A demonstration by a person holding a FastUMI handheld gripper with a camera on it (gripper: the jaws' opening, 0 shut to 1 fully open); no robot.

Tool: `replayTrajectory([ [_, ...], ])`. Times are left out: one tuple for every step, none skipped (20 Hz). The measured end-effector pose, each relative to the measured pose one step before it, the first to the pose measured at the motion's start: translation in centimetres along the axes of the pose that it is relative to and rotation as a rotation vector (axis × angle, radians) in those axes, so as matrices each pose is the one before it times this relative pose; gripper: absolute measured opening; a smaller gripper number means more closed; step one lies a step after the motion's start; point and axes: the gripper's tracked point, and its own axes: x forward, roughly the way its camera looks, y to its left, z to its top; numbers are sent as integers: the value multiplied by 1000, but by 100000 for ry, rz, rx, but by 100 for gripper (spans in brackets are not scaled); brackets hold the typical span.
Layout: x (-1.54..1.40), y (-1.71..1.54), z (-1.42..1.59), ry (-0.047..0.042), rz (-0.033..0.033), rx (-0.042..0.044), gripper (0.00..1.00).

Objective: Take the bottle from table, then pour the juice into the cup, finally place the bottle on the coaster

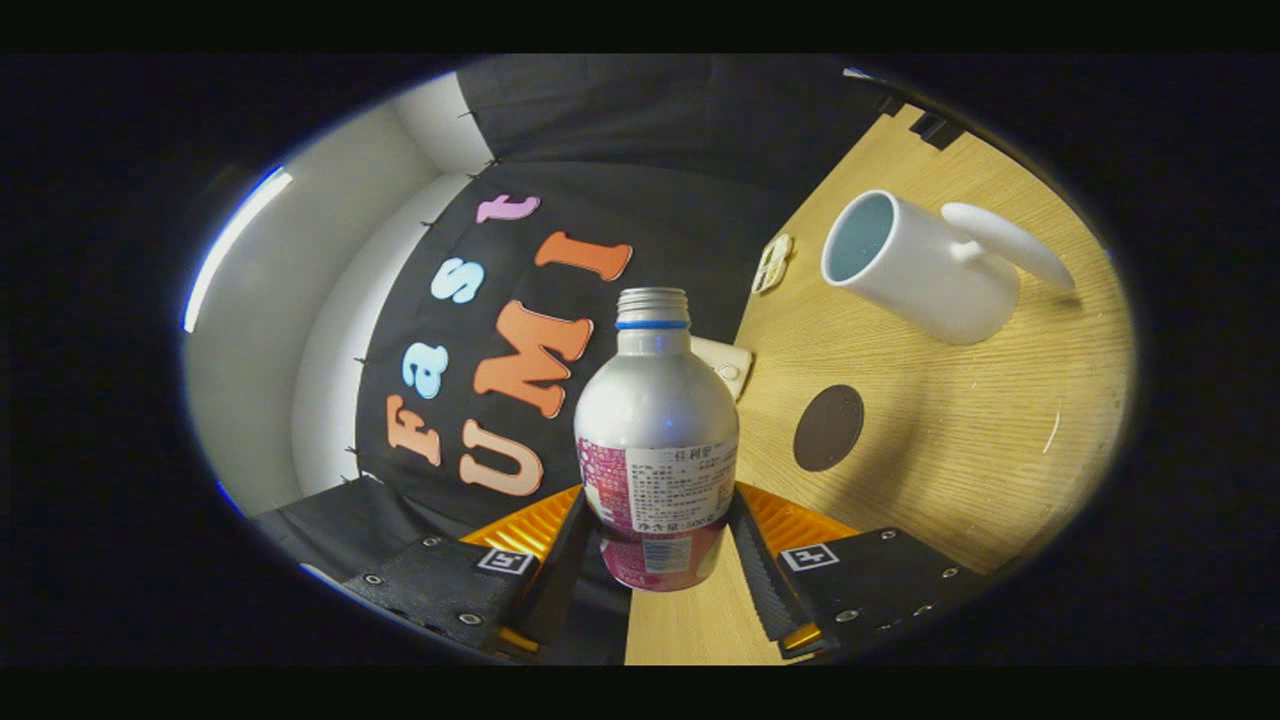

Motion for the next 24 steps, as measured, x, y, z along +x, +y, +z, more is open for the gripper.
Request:
replayTrajectory([
  [471,-85,465,-820,-125,2930,75],
  [183,44,427,-747,289,2970,74],
  [262,89,401,-783,345,3278,74],
  [-198,11,339,-661,717,3161,74],
  [126,164,147,-608,596,2571,74],
  [-30,-68,88,-73,176,1834,74],
  [24,-92,94,-9,-587,1421,74],
  [23,-241,51,109,-608,1270,74],
  [71,-180,27,-113,-624,1697,74],
  [207,326,255,-372,-326,1894,74],
  [107,44,203,-537,-212,1537,74],
  [-62,-210,147,-854,-986,1821,74],
  [-16,-61,-79,-138,-639,1649,74],
  [-27,159,22,-50,-590,1965,74],
  [190,156,97,-265,-122,1856,74],
  [-117,209,207,-393,328,1552,74],
  [-100,-19,166,-301,171,1311,74],
  [24,107,289,-282,187,1031,74],
  [-91,33,206,-165,27,1078,74],
  [192,41,315,-432,-35,1419,74],
  [98,325,306,-549,100,1661,74],
  [184,125,355,-892,-167,1934,74],
  [96,161,103,-633,-55,1666,74],
  [55,81,185,-456,-121,1475,74],
])
